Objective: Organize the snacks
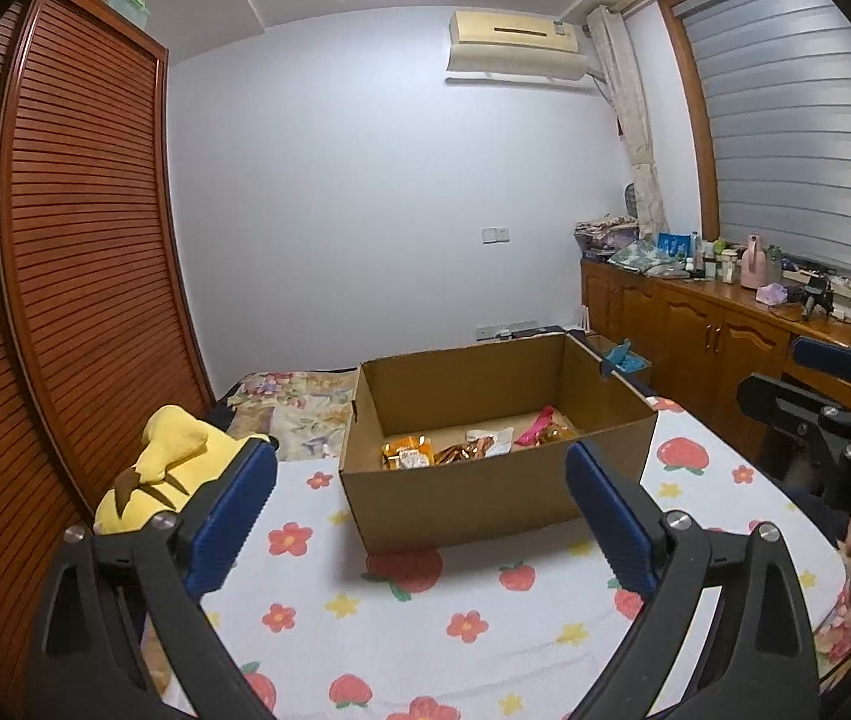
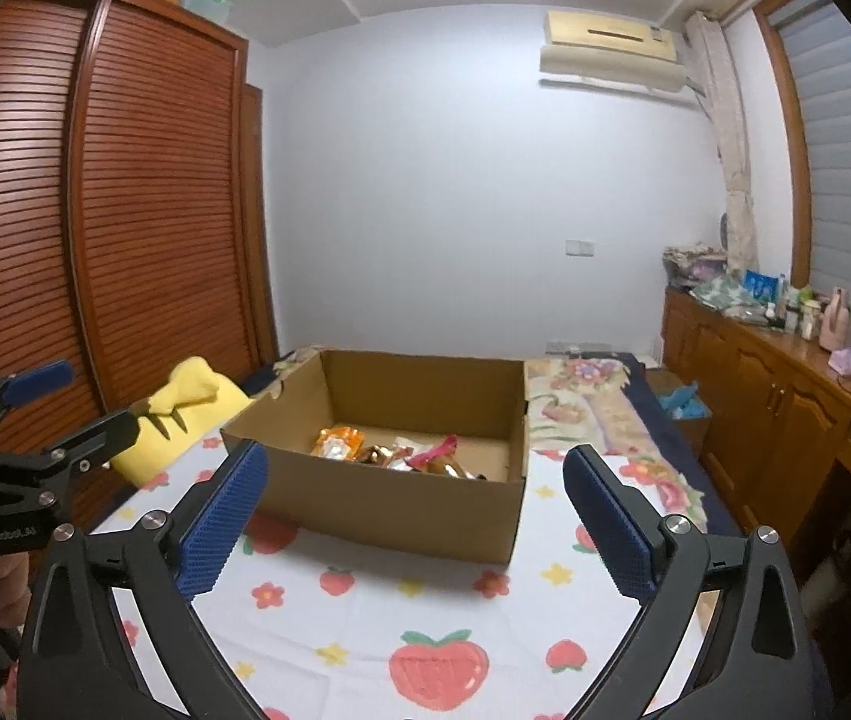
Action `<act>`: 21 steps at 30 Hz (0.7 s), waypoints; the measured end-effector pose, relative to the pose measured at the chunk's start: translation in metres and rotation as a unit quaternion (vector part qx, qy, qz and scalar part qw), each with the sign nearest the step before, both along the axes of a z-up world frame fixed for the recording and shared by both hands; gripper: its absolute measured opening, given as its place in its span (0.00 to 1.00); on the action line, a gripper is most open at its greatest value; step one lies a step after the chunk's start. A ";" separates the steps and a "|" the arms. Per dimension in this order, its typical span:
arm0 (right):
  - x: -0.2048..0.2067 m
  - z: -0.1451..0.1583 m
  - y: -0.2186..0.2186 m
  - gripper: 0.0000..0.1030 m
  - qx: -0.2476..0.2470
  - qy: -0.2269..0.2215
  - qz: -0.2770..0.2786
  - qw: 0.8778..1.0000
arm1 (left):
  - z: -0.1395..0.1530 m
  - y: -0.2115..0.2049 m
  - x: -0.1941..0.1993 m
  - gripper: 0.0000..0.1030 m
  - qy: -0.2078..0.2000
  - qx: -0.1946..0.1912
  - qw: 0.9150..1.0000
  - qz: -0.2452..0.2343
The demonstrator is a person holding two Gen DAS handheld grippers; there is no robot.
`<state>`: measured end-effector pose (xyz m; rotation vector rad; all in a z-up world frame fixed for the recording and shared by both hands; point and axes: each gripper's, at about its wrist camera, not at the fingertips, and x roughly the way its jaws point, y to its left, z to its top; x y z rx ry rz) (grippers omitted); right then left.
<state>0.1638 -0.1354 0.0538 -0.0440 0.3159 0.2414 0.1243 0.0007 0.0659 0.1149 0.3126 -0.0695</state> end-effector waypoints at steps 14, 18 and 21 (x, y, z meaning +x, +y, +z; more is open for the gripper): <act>-0.029 -0.019 -0.009 0.98 -0.001 0.010 -0.024 1.000 | -0.024 0.011 -0.018 0.95 0.032 -0.031 0.999 0.008; -0.032 -0.021 -0.010 0.98 0.000 0.014 -0.023 1.000 | -0.026 0.011 -0.020 0.95 0.036 -0.031 0.999 0.010; -0.032 -0.020 -0.010 0.98 0.001 0.013 -0.023 1.000 | -0.027 0.012 -0.021 0.95 0.036 -0.027 0.999 0.014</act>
